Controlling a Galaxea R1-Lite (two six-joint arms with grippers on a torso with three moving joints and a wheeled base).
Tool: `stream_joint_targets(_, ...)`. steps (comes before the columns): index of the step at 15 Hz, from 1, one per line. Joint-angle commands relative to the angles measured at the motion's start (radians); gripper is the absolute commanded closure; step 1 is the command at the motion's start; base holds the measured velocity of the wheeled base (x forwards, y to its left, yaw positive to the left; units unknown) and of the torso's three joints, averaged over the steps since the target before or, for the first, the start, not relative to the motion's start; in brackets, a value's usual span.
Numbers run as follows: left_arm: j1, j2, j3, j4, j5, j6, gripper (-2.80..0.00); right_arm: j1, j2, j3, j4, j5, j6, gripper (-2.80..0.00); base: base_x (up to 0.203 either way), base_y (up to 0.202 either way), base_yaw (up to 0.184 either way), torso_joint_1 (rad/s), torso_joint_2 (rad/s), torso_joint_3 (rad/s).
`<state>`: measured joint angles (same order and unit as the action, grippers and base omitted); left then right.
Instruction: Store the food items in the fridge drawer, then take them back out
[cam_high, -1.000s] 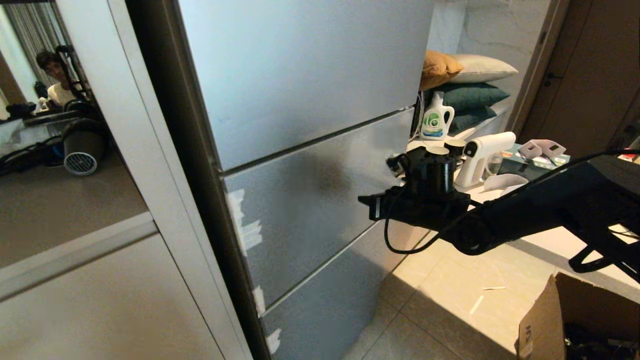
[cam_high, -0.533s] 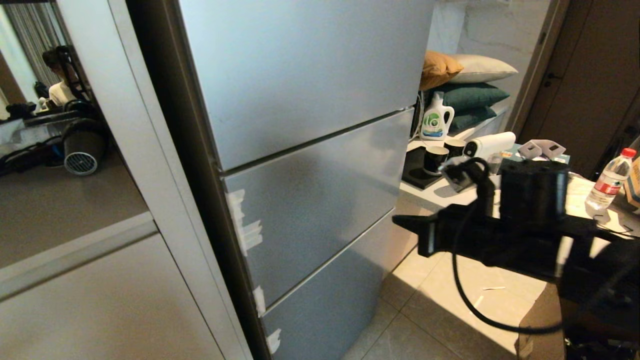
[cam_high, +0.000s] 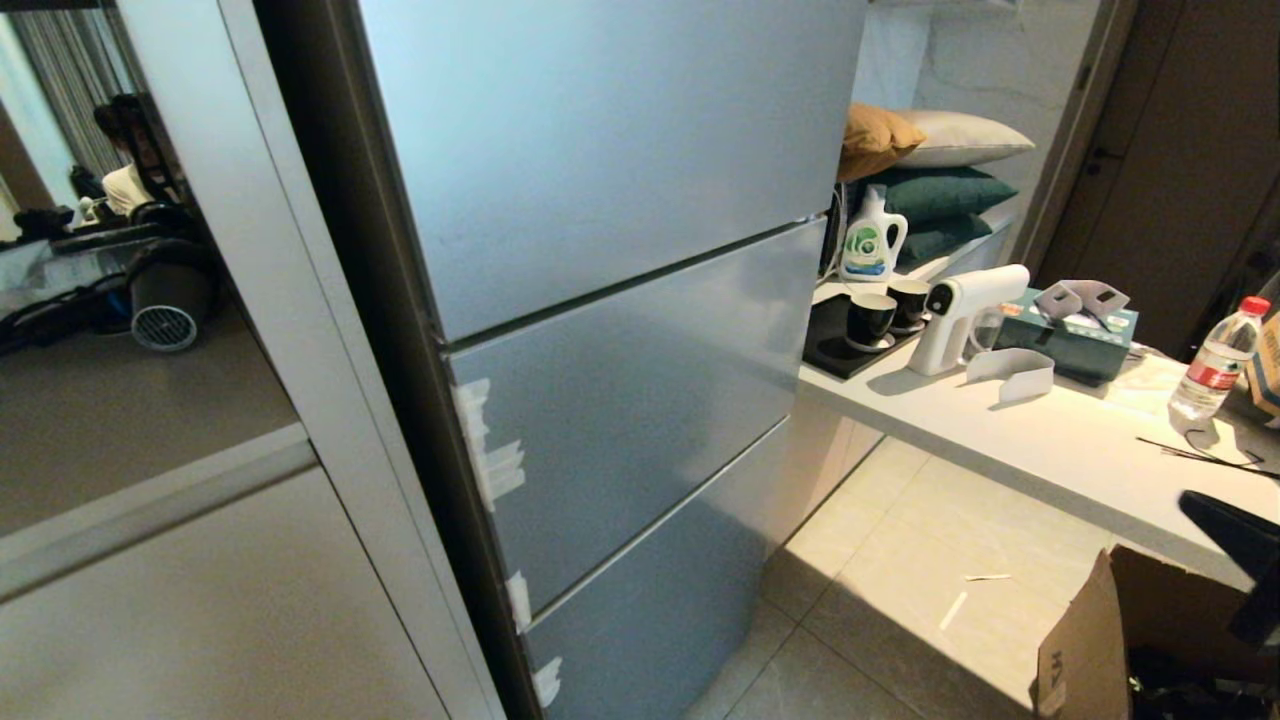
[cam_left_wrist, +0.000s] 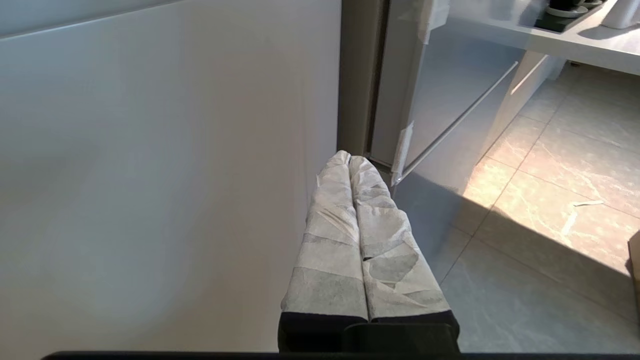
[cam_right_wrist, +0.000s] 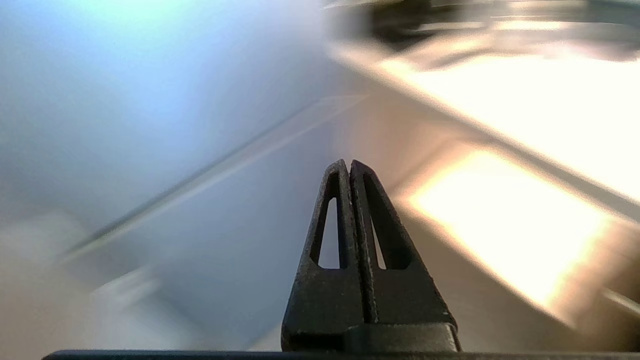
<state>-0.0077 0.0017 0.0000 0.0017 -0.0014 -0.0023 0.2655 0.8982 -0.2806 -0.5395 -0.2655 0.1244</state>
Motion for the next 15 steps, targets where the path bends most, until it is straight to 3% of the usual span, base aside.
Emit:
stream_joint_targets(1, 0.000, 0.000, 0.000, 0.000, 0.000, -0.001, 0.00, -0.129, -0.247, 0.081, 0.017, -0.022, -0.043, 0.00, 0.000, 0.000, 0.000, 0.000, 0.00, 0.000)
stream_joint_targets(4, 0.000, 0.000, 0.000, 0.000, 0.000, 0.000, 0.00, -0.166, -0.523, 0.242, 0.096, 0.077, -0.155, 0.00, 0.000, 0.000, 0.000, 0.000, 0.00, 0.000)
stream_joint_targets(8, 0.000, 0.000, 0.000, 0.000, 0.000, -0.001, 0.00, -0.242, -0.784, 0.301, 0.409, 0.255, -0.220, 0.00, 0.000, 0.000, 0.000, 0.000, 0.00, 0.000)
stream_joint_targets(10, 0.000, 0.000, 0.000, 0.000, 0.000, -0.001, 0.00, -0.254, -0.894, 0.306, 0.444, 0.281, -0.228, 0.00, 0.000, 0.000, 0.000, 0.000, 0.00, 0.000)
stream_joint_targets(15, 0.000, 0.000, 0.000, 0.000, 0.000, 0.000, 0.00, -0.264, -0.900, 0.310, 0.461, 0.275, -0.203, 0.00, 0.000, 0.000, 0.000, 0.000, 0.00, 0.000)
